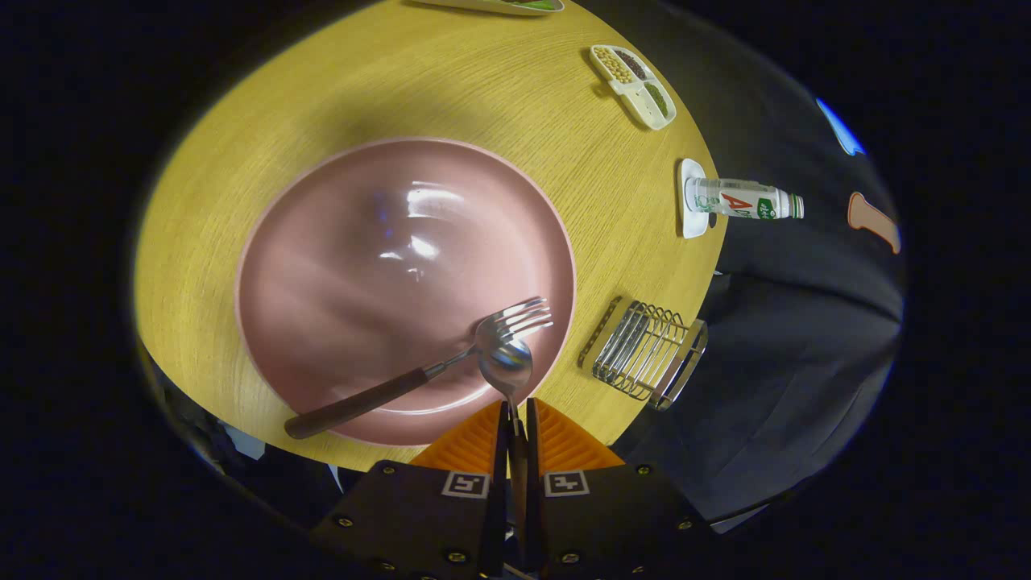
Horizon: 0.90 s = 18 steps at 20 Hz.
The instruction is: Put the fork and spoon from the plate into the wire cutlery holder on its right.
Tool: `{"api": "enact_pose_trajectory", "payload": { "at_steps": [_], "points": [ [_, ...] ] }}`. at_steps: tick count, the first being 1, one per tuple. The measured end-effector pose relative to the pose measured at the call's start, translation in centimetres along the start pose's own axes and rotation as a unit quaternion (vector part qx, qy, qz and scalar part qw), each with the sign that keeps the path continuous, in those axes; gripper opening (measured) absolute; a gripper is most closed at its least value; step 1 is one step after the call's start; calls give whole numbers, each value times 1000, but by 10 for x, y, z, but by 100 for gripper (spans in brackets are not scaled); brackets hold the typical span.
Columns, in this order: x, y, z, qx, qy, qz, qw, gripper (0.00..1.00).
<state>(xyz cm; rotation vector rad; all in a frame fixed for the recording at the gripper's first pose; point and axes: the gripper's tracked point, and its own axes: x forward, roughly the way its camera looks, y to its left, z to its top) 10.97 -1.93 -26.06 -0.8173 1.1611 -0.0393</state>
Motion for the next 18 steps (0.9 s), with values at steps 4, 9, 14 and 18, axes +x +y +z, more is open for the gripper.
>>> {"api": "enact_pose_trajectory", "payload": {
  "at_steps": [4, 9, 14, 18],
  "points": [
    [-15, -15, -1, 10, -11, -19, 1000, 10],
    [-36, -38, -5, 44, -40, -39, 997, 10],
    [-47, -66, -17, 85, -51, -48, 994, 10],
    [-45, -91, -30, 124, -52, -45, 990, 10]
  ]
}}
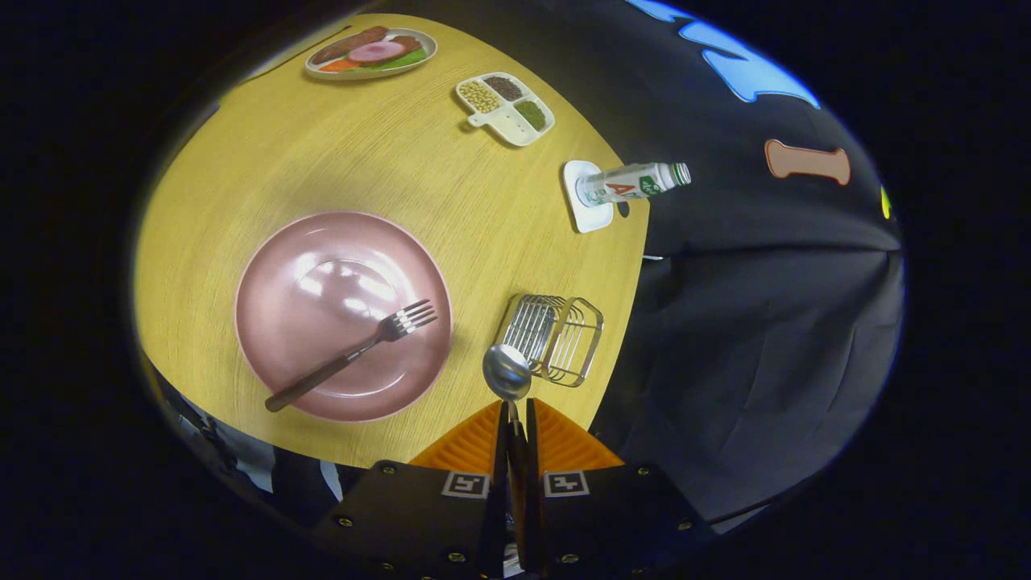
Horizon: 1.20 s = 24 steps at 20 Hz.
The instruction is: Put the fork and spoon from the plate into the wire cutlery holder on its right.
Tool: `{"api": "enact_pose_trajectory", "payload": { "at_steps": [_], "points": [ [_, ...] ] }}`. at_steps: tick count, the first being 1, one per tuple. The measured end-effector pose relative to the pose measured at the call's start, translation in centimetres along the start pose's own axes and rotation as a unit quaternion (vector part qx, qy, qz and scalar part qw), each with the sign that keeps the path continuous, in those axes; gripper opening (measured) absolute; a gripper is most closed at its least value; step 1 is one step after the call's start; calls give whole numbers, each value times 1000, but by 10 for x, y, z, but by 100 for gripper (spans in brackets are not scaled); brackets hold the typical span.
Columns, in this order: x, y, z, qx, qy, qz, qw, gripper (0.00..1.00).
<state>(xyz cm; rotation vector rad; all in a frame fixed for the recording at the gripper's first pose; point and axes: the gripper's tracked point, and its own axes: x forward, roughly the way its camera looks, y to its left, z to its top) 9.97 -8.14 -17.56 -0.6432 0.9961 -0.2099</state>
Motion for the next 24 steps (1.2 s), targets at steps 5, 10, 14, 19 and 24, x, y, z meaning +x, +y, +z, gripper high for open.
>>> {"api": "enact_pose_trajectory", "payload": {
  "at_steps": [5, 10, 14, 19, 24],
  "points": [
    [11, -37, -5, 41, 0, 1, 999, 10],
    [30, -69, 5, 72, -10, 17, 997, 10],
    [57, -79, 17, 76, -15, 43, 996, 10],
    [65, -84, 19, 91, -18, 56, 994, 10],
    [55, -76, 30, 119, -43, 77, 989, 10]
  ]
}}
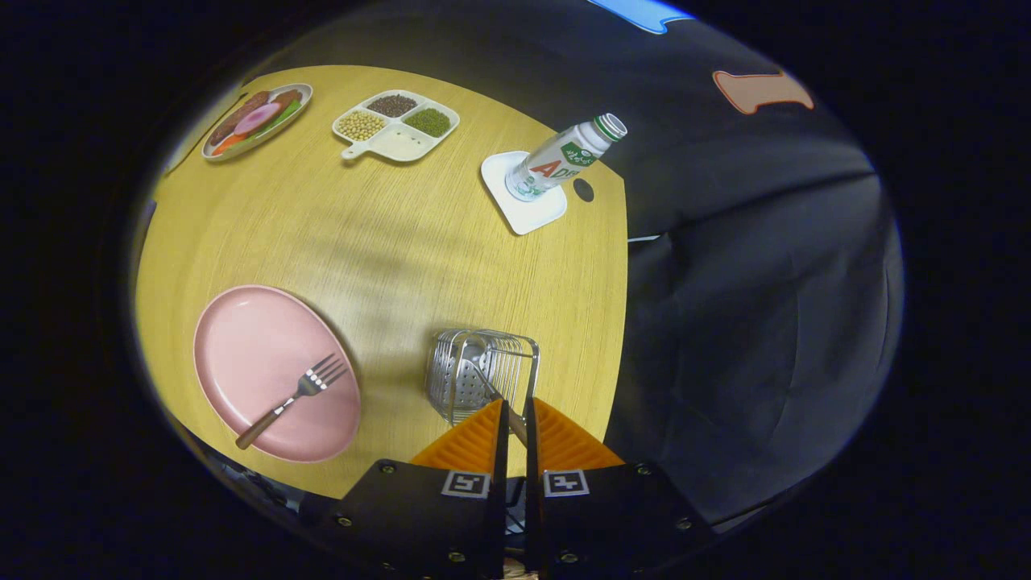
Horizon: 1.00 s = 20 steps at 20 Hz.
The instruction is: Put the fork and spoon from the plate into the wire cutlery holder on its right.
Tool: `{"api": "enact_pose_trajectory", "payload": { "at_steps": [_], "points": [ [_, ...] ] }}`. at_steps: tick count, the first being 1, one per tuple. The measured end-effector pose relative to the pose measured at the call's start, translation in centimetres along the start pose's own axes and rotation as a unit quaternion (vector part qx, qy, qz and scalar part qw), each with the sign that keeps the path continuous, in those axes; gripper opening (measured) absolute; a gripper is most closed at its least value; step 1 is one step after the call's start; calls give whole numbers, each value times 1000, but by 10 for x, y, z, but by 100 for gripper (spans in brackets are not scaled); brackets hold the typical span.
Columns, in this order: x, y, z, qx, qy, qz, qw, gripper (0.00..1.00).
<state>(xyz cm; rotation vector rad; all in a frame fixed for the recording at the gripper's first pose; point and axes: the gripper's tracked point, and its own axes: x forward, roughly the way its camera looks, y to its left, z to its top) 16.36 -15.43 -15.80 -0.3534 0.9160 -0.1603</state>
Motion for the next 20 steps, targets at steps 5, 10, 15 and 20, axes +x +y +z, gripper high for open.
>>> {"api": "enact_pose_trajectory", "payload": {
  "at_steps": [5, 10, 15, 20],
  "points": [
    [-24, 33, 7, 71, -40, 42, 996, 10],
    [-40, 66, -10, 85, -24, 31, 996, 10],
    [-56, 93, -37, 85, 19, 6, 996, 10],
    [-61, 148, -29, 123, -9, 81, 989, 10]
  ]
}}
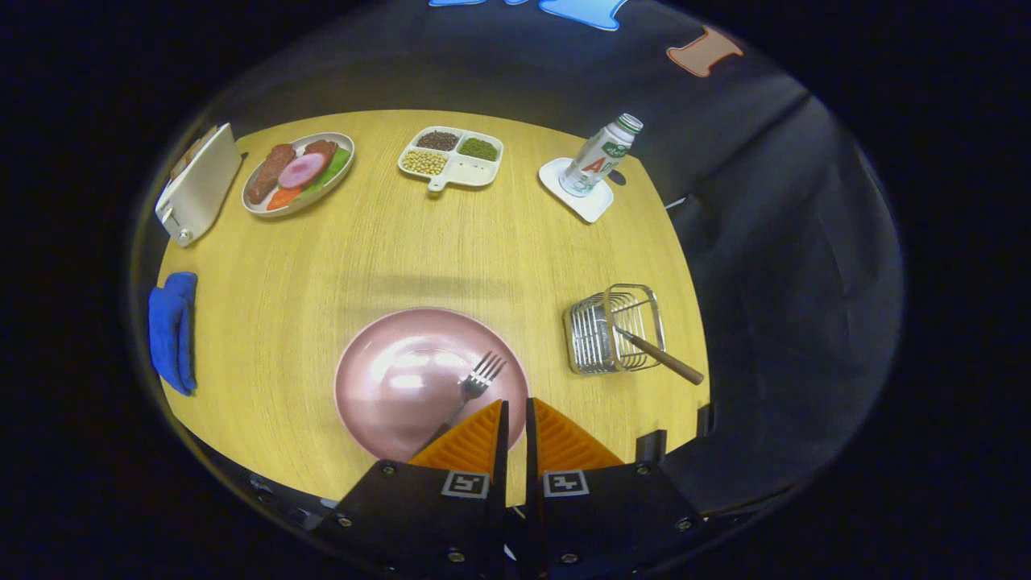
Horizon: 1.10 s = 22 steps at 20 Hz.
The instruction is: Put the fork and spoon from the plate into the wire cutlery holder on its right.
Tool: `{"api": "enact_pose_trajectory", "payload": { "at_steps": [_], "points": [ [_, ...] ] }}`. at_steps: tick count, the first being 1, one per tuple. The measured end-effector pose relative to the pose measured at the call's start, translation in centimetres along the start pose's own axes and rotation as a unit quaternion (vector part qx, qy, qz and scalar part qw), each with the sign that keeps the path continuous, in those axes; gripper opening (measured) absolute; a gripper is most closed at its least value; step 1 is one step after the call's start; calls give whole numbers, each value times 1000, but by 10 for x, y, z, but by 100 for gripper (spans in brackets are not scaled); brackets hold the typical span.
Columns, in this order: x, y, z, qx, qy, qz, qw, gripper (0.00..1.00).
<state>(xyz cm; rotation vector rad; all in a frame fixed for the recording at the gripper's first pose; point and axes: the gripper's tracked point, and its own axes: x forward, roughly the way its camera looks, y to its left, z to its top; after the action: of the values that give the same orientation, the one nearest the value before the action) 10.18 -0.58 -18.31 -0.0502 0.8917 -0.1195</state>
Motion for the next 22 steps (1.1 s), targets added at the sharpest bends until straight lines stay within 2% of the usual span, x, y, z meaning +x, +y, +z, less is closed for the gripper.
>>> {"api": "enact_pose_trajectory", "payload": {
  "at_steps": [1, 3, 5, 6, 7, 9, 14, 18, 22],
  "points": [
    [2, 6, -4, -4, 4, 4, 1000, 11],
    [7, 18, -13, -4, 11, 12, 1000, 21],
    [12, 28, -21, 12, 17, 17, 1000, 40],
    [15, 34, -25, 25, 20, 24, 999, 40],
    [17, 38, -28, 40, 23, 26, 999, 50],
    [21, 44, -34, 71, 31, 29, 997, 76],
    [37, 56, -47, 105, 59, 28, 992, 76],
    [53, 69, -57, 121, 84, 42, 988, 76],
    [65, 81, -71, 166, 107, 65, 978, 76]
  ]
}}
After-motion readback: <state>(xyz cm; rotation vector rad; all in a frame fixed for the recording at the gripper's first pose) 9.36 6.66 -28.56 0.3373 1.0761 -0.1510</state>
